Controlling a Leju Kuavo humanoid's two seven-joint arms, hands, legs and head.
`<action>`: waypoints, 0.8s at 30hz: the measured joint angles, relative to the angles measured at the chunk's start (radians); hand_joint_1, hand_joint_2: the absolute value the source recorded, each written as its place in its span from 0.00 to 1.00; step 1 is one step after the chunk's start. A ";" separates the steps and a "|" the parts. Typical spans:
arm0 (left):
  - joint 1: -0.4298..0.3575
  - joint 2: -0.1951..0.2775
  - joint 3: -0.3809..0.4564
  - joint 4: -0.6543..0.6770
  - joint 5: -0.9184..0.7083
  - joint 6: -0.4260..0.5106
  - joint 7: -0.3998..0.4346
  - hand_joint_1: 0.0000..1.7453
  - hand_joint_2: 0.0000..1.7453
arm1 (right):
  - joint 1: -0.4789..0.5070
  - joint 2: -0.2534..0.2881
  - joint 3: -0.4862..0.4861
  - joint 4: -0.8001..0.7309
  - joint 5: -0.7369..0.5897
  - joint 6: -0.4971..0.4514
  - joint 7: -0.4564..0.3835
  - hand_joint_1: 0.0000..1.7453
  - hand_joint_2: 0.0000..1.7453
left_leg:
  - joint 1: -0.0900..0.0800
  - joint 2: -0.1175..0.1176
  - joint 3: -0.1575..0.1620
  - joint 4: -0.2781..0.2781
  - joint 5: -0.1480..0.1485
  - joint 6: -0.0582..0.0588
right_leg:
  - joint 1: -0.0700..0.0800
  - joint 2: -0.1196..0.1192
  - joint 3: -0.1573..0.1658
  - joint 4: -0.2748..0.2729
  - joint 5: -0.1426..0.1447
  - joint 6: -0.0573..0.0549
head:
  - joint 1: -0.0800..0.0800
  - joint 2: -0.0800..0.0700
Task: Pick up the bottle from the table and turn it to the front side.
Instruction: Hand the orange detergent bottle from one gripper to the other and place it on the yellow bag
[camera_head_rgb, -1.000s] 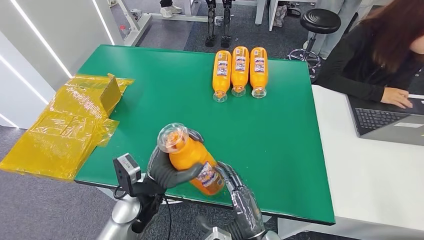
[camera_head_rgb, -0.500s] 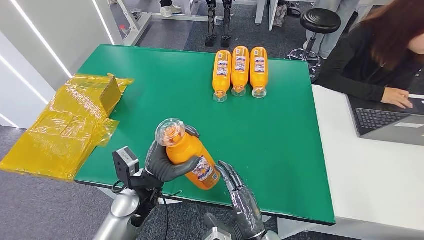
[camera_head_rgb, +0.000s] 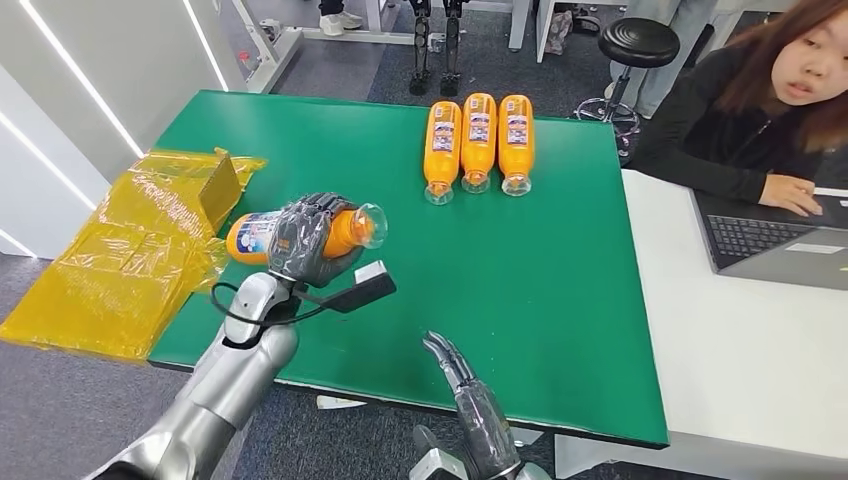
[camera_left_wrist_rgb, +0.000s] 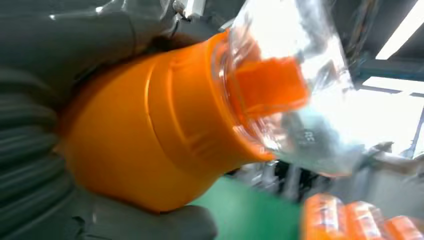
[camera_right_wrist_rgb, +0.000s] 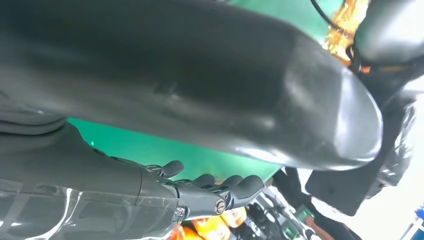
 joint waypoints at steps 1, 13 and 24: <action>-0.031 0.004 -0.008 0.059 -0.034 0.006 0.026 1.00 1.00 | -0.003 0.000 0.003 0.008 -0.004 0.004 -0.002 0.00 0.00 | 0.000 0.000 0.000 0.000 0.000 0.000 | 0.000 0.000 0.000 0.000 0.000 0.000 | 0.000 0.000; -0.211 0.050 -0.075 0.421 -0.216 -0.086 0.222 0.99 1.00 | -0.026 0.012 0.017 0.099 -0.074 0.026 -0.036 0.00 0.00 | 0.000 0.001 -0.003 0.000 0.000 0.000 | 0.000 0.002 -0.003 0.000 0.000 0.000 | 0.000 0.000; -0.229 0.092 -0.126 0.528 -0.307 -0.364 0.408 0.20 1.00 | -0.008 0.003 0.020 0.126 -0.109 0.021 -0.020 0.00 0.00 | 0.000 0.002 -0.003 0.000 0.000 0.000 | 0.000 0.003 -0.004 0.000 0.000 0.000 | 0.000 0.000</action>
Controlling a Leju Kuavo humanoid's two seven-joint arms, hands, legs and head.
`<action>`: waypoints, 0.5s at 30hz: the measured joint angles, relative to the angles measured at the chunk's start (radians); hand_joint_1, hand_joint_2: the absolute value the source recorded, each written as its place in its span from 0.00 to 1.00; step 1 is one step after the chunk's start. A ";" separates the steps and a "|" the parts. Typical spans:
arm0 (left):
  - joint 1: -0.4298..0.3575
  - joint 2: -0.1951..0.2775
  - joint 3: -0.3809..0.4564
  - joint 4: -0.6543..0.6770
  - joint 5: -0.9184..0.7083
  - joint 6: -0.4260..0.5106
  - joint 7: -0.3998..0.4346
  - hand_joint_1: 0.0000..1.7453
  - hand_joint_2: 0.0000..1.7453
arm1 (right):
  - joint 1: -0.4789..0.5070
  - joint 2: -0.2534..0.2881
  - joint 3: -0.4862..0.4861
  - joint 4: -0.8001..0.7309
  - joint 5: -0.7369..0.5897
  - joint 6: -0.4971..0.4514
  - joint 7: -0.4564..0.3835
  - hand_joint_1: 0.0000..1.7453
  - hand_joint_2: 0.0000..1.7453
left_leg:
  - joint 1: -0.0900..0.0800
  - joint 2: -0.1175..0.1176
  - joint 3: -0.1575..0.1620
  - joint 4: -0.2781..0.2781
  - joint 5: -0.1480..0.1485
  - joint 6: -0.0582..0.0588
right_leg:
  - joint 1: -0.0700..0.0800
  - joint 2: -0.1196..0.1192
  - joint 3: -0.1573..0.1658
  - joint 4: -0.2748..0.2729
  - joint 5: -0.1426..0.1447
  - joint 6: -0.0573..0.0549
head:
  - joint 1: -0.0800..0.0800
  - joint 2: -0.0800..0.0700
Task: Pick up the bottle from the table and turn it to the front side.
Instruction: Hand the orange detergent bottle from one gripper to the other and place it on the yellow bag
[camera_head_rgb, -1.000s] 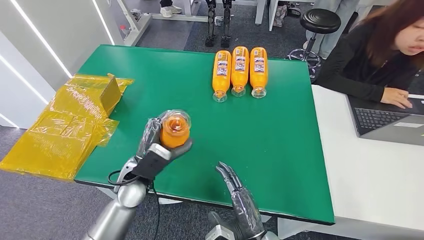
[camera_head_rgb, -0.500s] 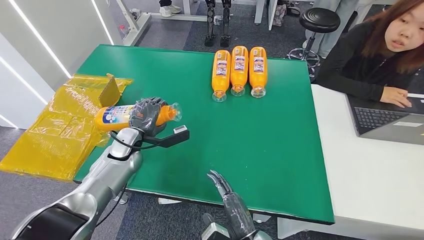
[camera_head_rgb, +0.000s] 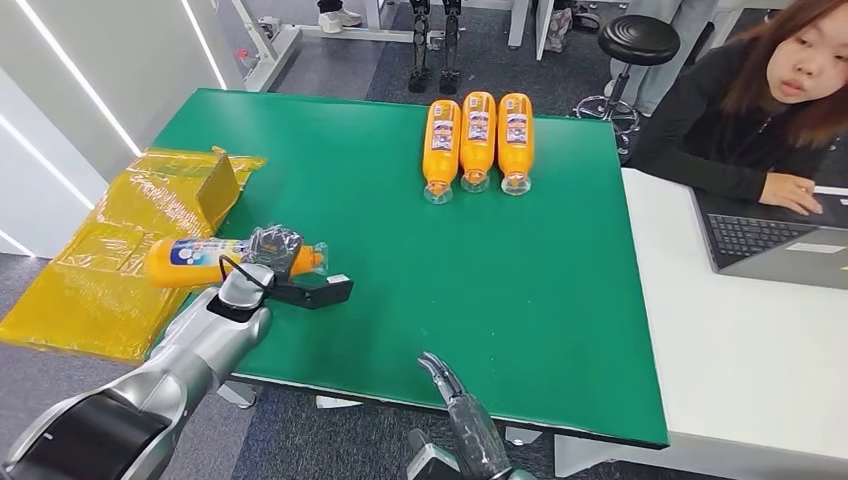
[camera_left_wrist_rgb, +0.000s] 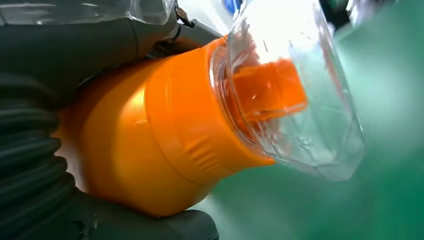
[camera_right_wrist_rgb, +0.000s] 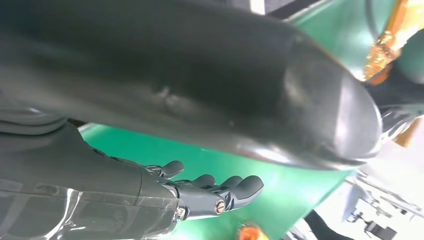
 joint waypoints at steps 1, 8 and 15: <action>0.001 0.010 0.000 0.006 0.002 -0.013 0.011 0.01 1.00 | 0.003 -0.002 0.000 -0.001 0.000 0.003 0.004 0.00 0.00 | 0.000 0.000 0.000 0.000 0.000 0.000 | 0.000 0.001 0.000 0.000 0.000 0.000 | 0.000 0.000; 0.005 0.061 0.000 0.029 0.005 -0.046 0.044 0.00 1.00 | 0.006 -0.007 0.000 -0.002 -0.001 0.029 0.014 0.00 0.00 | 0.000 0.001 0.001 0.000 0.000 0.000 | 0.000 0.001 0.001 0.000 0.000 0.000 | 0.000 0.000; 0.012 0.100 0.000 0.036 -0.013 -0.034 0.079 0.00 1.00 | 0.005 -0.006 0.000 -0.003 0.003 0.075 0.020 0.00 0.00 | 0.000 0.001 0.002 0.000 0.001 -0.001 | 0.000 0.000 0.001 0.001 0.000 -0.001 | 0.000 0.000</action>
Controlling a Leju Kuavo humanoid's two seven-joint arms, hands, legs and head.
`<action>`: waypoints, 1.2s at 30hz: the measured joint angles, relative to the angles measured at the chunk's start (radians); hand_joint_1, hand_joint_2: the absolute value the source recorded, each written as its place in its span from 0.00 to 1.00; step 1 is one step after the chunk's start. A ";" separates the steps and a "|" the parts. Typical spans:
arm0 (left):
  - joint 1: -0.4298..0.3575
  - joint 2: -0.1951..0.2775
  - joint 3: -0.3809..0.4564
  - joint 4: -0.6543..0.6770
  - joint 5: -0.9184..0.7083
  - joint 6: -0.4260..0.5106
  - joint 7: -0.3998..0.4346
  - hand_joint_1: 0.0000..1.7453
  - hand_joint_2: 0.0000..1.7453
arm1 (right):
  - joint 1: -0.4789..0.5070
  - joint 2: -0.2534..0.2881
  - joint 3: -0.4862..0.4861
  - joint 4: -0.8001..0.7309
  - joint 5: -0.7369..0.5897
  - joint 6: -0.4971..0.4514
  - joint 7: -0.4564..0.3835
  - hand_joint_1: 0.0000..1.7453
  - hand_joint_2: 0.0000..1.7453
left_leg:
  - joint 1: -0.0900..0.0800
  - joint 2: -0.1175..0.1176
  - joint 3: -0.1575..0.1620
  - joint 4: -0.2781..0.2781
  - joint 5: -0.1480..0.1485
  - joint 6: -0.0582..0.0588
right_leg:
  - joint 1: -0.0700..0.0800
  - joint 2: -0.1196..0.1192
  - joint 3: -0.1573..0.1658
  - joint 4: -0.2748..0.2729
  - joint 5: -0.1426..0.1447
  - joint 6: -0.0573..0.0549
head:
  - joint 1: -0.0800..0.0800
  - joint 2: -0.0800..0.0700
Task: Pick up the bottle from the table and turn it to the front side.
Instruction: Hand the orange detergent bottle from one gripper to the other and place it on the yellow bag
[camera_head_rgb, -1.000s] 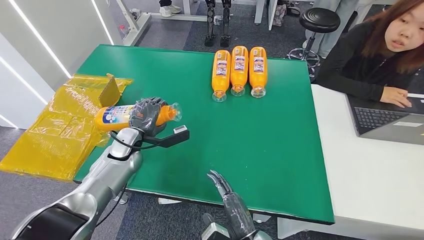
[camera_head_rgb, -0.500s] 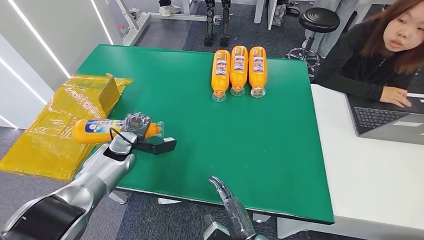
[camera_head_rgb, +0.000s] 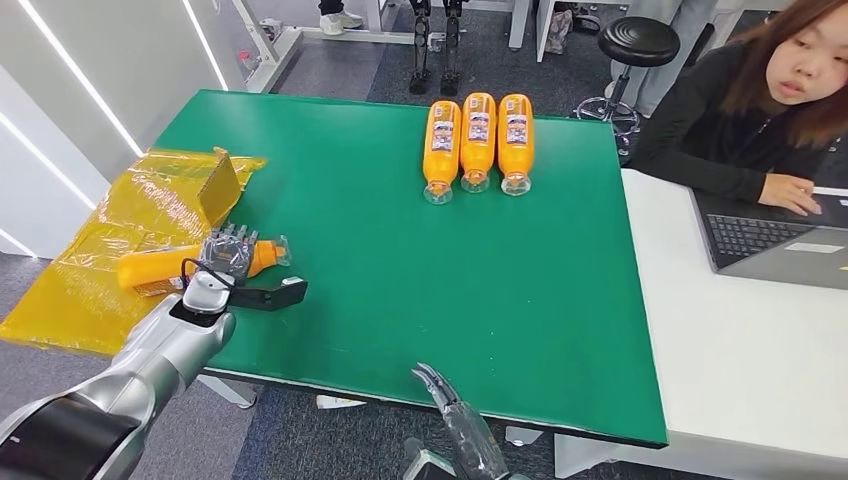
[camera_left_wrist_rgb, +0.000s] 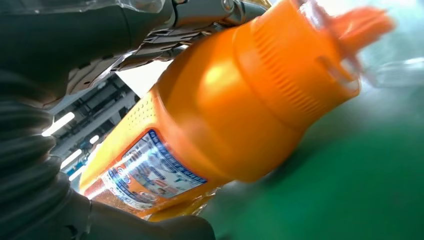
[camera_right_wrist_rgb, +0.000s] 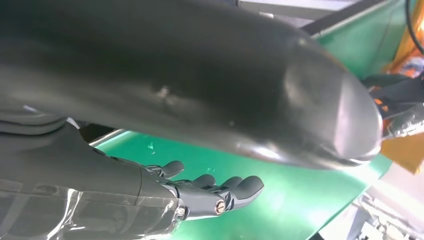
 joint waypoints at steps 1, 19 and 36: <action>0.002 0.003 0.000 0.000 -0.003 0.003 0.002 0.00 1.00 | 0.000 0.000 0.000 0.000 0.002 0.006 0.002 0.00 0.00 | 0.000 0.000 0.000 0.000 0.000 0.000 | 0.000 0.000 0.000 0.000 0.000 0.000 | 0.000 0.000; 0.076 -0.079 0.023 -0.124 0.003 0.466 -0.161 0.00 1.00 | 0.011 0.006 -0.019 -0.002 0.004 -0.040 0.001 0.00 0.00 | -0.001 -0.002 0.000 0.001 0.000 0.000 | -0.001 -0.001 0.000 -0.001 0.001 -0.001 | 0.000 0.000; 0.576 -0.177 0.048 -1.223 0.884 0.274 -0.740 0.00 1.00 | 0.135 -0.010 -0.142 -0.128 -0.094 -0.286 -0.064 0.00 0.00 | 0.000 0.003 -0.001 0.000 -0.005 0.002 | -0.001 0.002 -0.001 -0.002 -0.002 0.001 | 0.000 0.000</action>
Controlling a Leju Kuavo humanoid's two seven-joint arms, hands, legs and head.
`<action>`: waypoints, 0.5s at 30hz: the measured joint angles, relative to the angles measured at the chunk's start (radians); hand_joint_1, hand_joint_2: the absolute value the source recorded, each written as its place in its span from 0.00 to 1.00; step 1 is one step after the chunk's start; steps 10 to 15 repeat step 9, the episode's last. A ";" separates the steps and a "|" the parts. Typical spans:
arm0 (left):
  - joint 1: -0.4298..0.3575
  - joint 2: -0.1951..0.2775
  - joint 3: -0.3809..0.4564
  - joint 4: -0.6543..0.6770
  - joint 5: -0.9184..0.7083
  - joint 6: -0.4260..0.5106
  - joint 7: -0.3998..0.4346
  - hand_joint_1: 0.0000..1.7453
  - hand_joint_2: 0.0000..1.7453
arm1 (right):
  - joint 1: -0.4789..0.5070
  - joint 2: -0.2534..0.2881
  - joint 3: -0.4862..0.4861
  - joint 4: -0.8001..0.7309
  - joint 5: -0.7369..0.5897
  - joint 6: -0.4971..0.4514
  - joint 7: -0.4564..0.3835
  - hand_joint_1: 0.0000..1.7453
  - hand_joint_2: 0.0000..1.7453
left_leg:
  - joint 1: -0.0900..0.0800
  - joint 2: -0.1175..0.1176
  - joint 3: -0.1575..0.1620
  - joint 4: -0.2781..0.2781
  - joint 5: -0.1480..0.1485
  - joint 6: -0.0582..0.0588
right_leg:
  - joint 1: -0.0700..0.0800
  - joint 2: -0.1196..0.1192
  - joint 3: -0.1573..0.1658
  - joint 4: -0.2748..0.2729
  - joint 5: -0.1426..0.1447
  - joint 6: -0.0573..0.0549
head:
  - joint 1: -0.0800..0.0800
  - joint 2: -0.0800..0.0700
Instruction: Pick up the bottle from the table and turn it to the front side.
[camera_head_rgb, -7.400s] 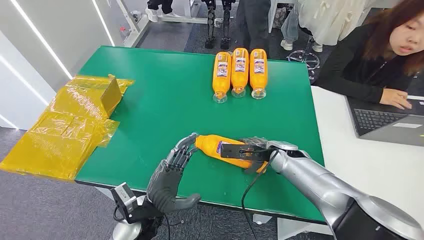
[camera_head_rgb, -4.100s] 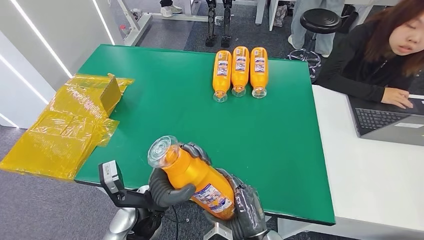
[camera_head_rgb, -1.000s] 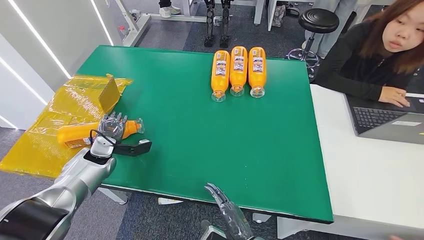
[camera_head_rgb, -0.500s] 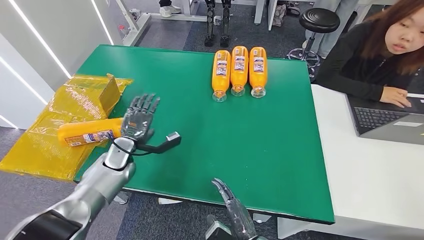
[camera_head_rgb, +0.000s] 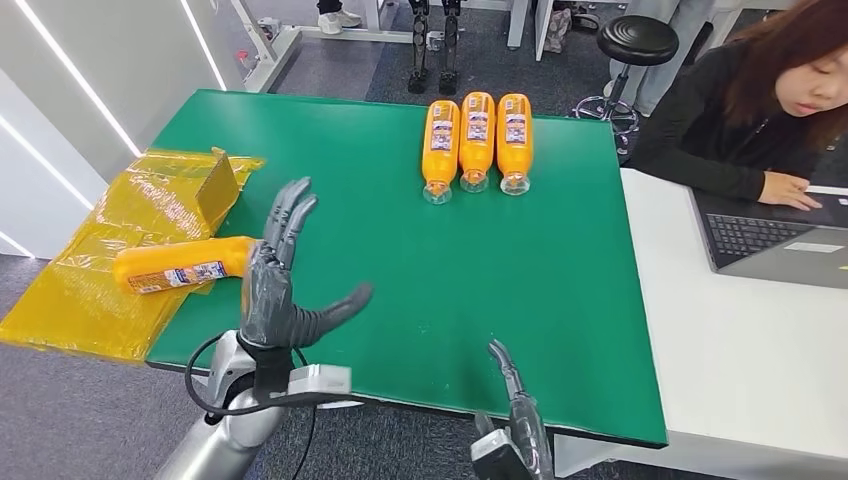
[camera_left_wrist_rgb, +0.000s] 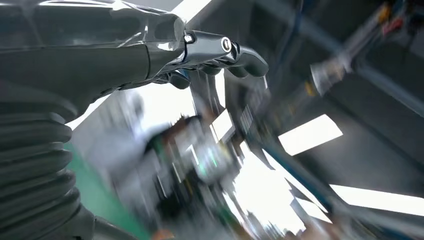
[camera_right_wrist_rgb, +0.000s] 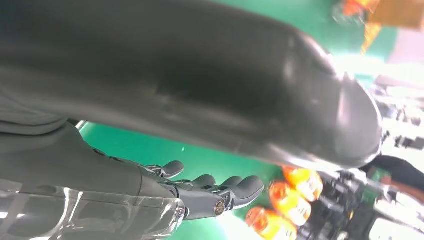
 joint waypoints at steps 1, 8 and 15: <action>0.022 -0.010 0.000 -0.025 0.181 -0.136 -0.029 0.00 1.00 | 0.011 -0.002 -0.006 -0.017 -0.022 -0.015 -0.017 0.00 0.00 | 0.000 0.000 0.000 0.000 0.000 0.000 | 0.000 0.000 0.000 0.000 0.000 0.000 | 0.000 0.000; 0.133 -0.070 0.015 -0.070 0.617 -0.495 -0.055 0.00 1.00 | 0.103 -0.021 -0.058 -0.214 0.018 -0.081 -0.088 0.00 0.00 | -0.001 -0.001 -0.001 0.000 -0.001 0.001 | 0.000 0.000 0.000 -0.001 0.000 0.001 | 0.000 0.000; 0.139 -0.073 0.017 -0.070 0.602 -0.503 -0.054 0.00 1.00 | 0.110 -0.022 -0.064 -0.230 0.037 -0.081 -0.082 0.00 0.00 | -0.001 -0.001 -0.001 0.000 -0.001 0.001 | 0.000 0.000 0.000 -0.001 -0.001 0.001 | 0.000 0.000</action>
